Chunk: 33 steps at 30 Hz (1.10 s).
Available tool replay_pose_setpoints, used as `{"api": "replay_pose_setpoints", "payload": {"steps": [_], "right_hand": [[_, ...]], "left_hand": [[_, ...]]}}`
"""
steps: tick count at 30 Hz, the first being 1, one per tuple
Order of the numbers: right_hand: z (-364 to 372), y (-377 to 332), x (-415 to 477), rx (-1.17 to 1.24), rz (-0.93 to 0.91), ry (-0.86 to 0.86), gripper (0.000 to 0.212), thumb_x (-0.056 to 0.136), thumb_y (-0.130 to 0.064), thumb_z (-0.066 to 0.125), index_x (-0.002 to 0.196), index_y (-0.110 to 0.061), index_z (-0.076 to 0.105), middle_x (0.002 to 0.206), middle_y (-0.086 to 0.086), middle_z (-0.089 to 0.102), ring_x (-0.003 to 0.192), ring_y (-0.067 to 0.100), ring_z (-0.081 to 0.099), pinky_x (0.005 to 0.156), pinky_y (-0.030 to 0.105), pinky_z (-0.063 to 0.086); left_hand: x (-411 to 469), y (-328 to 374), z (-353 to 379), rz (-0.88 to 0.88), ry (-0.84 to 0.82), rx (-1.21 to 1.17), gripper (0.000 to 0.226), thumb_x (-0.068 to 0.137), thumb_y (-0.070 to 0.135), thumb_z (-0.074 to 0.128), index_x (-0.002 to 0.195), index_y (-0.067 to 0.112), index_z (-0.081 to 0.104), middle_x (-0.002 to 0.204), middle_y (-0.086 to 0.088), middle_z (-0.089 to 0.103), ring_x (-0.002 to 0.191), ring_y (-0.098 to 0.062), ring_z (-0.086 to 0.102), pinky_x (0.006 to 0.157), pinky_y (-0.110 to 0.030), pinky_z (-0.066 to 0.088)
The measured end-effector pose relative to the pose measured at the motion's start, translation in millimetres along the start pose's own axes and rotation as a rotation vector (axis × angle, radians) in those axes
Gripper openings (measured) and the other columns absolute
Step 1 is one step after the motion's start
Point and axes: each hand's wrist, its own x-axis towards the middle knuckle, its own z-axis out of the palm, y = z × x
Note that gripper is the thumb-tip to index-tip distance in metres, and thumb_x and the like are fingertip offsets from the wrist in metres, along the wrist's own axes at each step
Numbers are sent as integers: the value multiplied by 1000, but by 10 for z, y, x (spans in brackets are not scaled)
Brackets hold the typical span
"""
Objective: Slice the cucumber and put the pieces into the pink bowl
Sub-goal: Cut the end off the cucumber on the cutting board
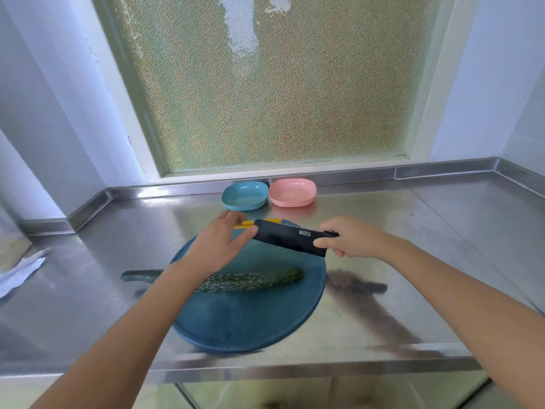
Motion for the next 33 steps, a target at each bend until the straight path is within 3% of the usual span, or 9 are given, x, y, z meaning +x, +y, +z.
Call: {"api": "replay_pose_setpoints", "payload": {"steps": [3,6,14,16,19,21,24,30,33], "right_hand": [[41,-10,40,4,34,-63,27,94,-27,56,70,-17,50,54,-3,53,47,14,45,51,22,40],[54,24,122,11,62,-47,22,94,-27,55,81,-9,57,55,-1,52,47,14,45,50,23,40],[36,14,230,-66,6,-18,21,96,-22,50,81,-8,50,59,-1,54,48,8,46,50,20,37],[1,-12,190,-107,-55,9,18,97,-20,48,81,-10,47,63,-1,54,51,5,46,51,19,34],[-56,-57,95,-208,-90,63,19,98,-22,46,81,-15,43,76,3,55,70,19,52,60,31,35],[-73,-121,-7,-301,-101,93,26,99,-27,45,74,-21,37,72,-1,51,65,16,48,55,29,30],[-78,-229,-170,-432,-104,116,37,99,-39,45,67,-27,30,62,-9,42,55,4,39,49,25,23],[-36,-207,-393,-620,-60,87,37,98,-52,34,69,-29,35,58,-9,38,51,4,35,47,23,22],[15,-138,-429,-657,-44,61,35,98,-53,32,79,-25,43,59,-7,40,51,6,36,50,28,28]], "left_hand": [[-282,-103,-124,28,-238,-33,51,73,68,60,103,27,62,99,17,62,94,1,56,83,-21,44],[-495,-245,-155,52,-410,46,53,70,60,69,115,33,59,108,21,59,100,2,54,89,-18,42],[-494,-387,-79,128,-346,48,42,87,26,65,128,26,56,108,5,56,99,-13,54,85,-17,34],[-392,-404,-63,152,-349,57,42,86,24,66,127,28,57,111,4,58,103,-16,53,93,-23,35],[-285,-421,-19,155,-347,135,42,85,27,67,126,30,57,118,4,58,108,-16,49,104,-28,25],[-259,-419,-1,123,-342,88,42,83,35,67,124,32,57,120,9,58,110,-10,48,113,-33,10],[-265,-377,28,16,-321,-131,56,68,70,53,113,38,62,116,16,61,116,1,48,113,-29,-4],[-261,-406,177,63,-173,-119,71,52,93,37,92,43,68,95,12,67,94,1,53,104,-25,19],[-236,-454,199,78,-174,-122,65,54,94,36,87,48,66,92,13,67,93,0,54,105,-31,24]]}}
